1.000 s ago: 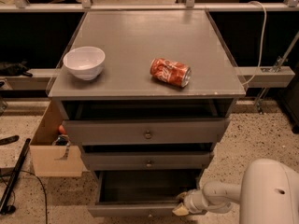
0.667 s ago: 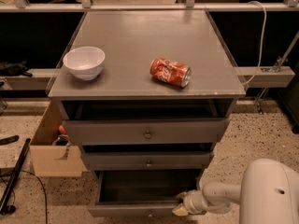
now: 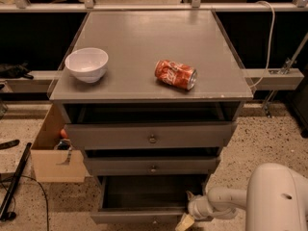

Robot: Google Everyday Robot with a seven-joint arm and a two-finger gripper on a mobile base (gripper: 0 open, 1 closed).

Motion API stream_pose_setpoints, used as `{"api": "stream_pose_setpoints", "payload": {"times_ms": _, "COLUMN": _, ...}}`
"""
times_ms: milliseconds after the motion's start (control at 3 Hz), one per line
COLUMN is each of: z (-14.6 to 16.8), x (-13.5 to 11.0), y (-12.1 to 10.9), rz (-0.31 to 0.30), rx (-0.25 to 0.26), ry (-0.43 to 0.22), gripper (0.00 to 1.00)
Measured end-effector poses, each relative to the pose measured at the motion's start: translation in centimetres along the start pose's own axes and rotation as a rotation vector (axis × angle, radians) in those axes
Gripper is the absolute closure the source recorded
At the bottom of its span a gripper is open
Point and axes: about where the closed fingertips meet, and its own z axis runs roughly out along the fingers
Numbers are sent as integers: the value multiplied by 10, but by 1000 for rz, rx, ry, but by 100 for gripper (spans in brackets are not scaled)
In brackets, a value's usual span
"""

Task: Open bottom drawer

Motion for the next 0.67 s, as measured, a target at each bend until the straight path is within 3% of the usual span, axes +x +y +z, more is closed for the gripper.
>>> {"api": "stream_pose_setpoints", "payload": {"times_ms": 333, "z": 0, "x": 3, "y": 5, "rz": 0, "rx": -3, "ry": 2, "gripper": 23}}
{"api": "stream_pose_setpoints", "payload": {"times_ms": 667, "z": -2, "x": 19, "y": 32, "rz": 2, "rx": -11, "ry": 15, "gripper": 47}}
